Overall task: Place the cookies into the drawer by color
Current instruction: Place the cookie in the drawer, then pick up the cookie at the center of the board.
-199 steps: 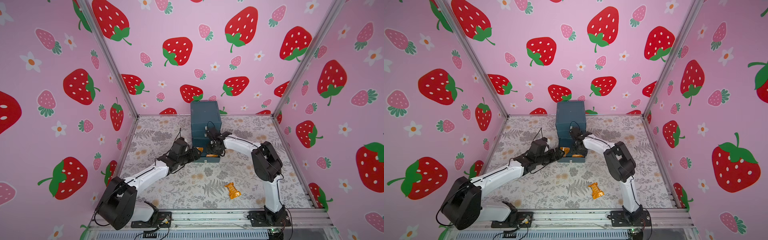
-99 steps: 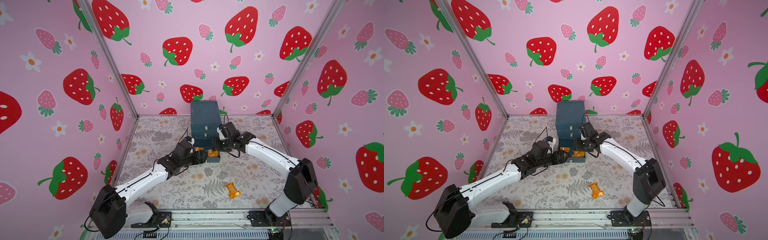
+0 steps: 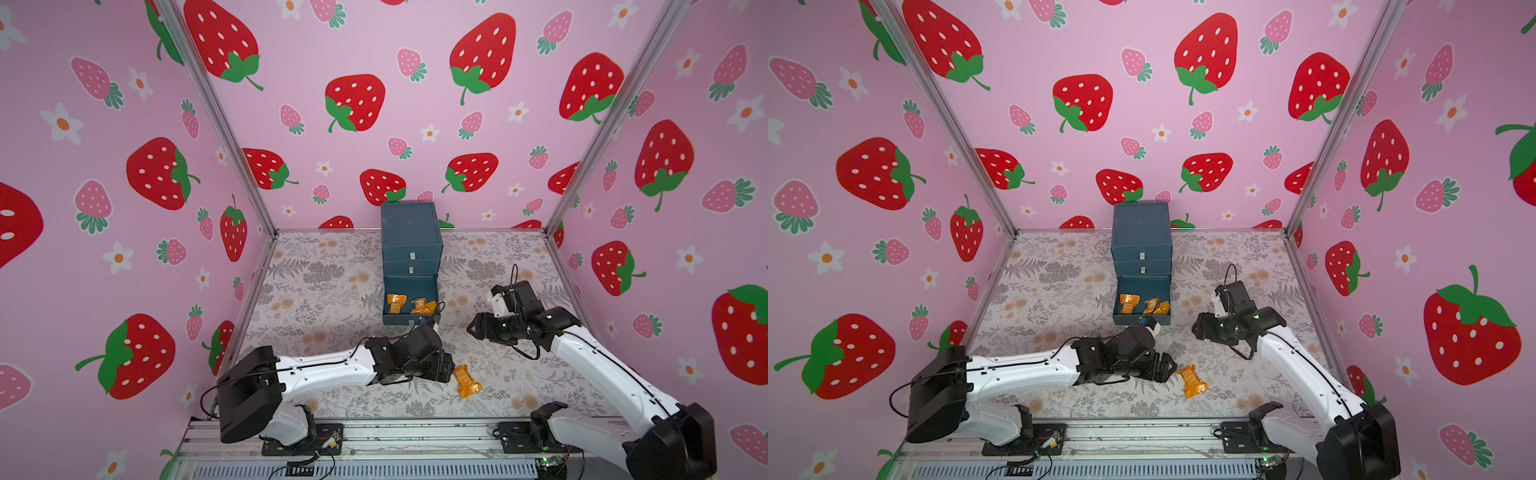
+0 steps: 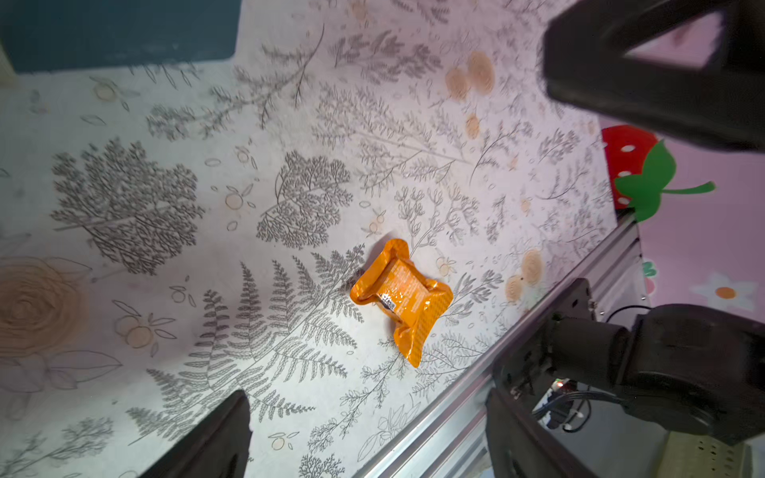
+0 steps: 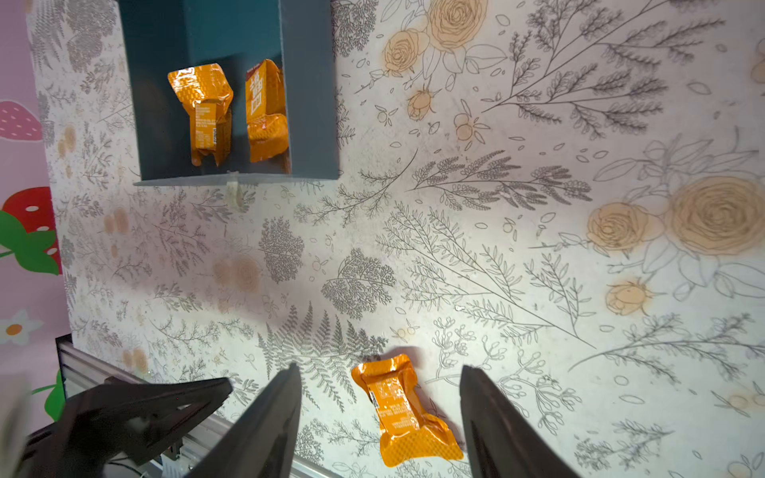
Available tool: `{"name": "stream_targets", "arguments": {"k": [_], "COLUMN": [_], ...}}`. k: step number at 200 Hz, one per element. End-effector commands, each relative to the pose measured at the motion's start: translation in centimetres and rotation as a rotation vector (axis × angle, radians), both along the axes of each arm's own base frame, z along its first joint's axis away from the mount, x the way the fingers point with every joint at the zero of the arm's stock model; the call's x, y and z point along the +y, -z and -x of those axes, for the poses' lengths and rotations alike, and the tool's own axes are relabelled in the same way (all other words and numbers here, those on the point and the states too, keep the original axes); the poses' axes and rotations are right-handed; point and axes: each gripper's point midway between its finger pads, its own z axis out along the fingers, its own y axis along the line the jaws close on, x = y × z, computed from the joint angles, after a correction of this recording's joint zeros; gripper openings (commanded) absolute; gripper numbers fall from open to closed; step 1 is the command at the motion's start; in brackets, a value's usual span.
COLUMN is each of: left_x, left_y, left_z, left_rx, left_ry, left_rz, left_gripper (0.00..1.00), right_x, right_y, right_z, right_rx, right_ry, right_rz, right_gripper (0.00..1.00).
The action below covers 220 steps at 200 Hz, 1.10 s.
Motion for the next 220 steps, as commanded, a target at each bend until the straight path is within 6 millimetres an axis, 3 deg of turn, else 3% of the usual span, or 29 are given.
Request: {"name": "stream_targets", "arguments": {"k": [1,37,109,220], "left_x": [-1.8,-4.5,-7.8,-7.7], "left_y": [-0.2,1.9,4.5,6.8], "left_z": [0.3,1.9,1.5,-0.6], "left_rx": [-0.013,0.014,0.041,-0.027], "left_ry": [-0.032,-0.011,-0.008,-0.037], "left_rz": [0.012,-0.007,-0.070,-0.200], "left_gripper": [0.92,0.92,0.91,0.88], "right_x": [-1.0,-3.1,-3.0,-2.2], "right_y": [-0.1,0.6,0.5,2.2], "right_z": [-0.3,-0.6,-0.3,-0.1], "right_rx": [-0.037,-0.046,-0.074,-0.004], "right_ry": [0.010,0.065,0.059,0.031], "right_rz": [-0.020,0.034,0.015,-0.004], "right_gripper": [0.66,0.64,0.63,0.62]}}
